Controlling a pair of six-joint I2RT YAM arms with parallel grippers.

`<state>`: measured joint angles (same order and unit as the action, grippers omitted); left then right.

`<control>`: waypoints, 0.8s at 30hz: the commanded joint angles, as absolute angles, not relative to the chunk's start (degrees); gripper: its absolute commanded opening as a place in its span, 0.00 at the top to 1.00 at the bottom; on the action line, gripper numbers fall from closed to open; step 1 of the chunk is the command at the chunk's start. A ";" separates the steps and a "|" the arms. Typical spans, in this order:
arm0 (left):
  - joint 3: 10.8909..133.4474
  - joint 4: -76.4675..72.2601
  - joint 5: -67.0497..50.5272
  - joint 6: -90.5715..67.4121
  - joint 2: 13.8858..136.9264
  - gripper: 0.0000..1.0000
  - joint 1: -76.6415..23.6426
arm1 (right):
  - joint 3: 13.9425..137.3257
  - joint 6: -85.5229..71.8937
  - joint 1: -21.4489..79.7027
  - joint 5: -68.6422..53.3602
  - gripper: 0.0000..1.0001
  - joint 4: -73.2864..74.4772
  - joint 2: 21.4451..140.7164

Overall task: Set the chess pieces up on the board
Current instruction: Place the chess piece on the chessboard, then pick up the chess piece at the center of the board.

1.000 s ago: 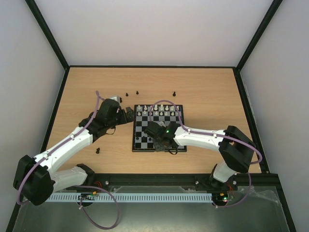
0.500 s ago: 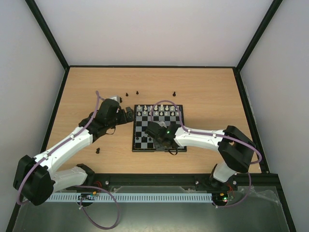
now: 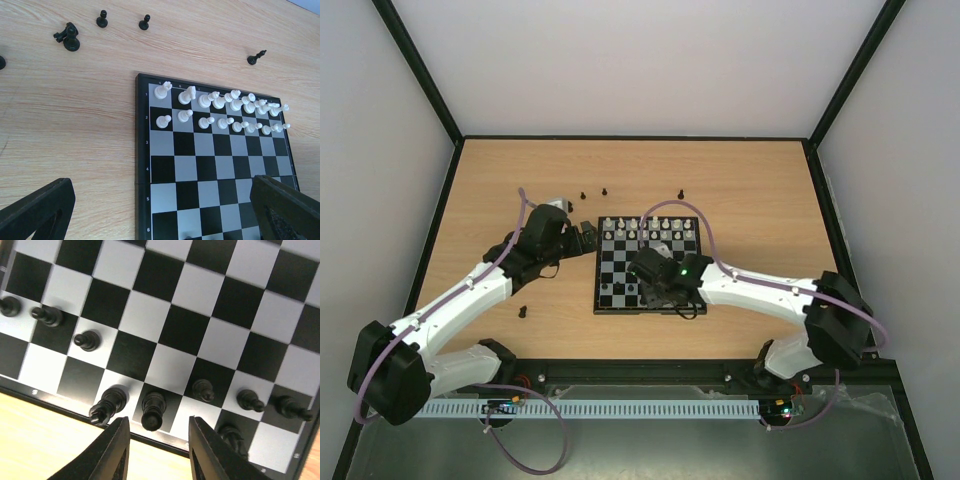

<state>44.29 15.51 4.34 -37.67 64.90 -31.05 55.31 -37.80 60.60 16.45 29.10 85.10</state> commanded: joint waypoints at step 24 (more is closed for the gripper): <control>43.09 13.45 0.18 -37.37 65.86 0.01 -31.46 | 101.96 -23.68 24.91 11.36 0.22 35.80 114.60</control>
<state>44.05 14.39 1.28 -37.67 66.24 -31.20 94.56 -25.91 28.77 13.98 31.20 105.82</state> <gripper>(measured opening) 0.994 0.852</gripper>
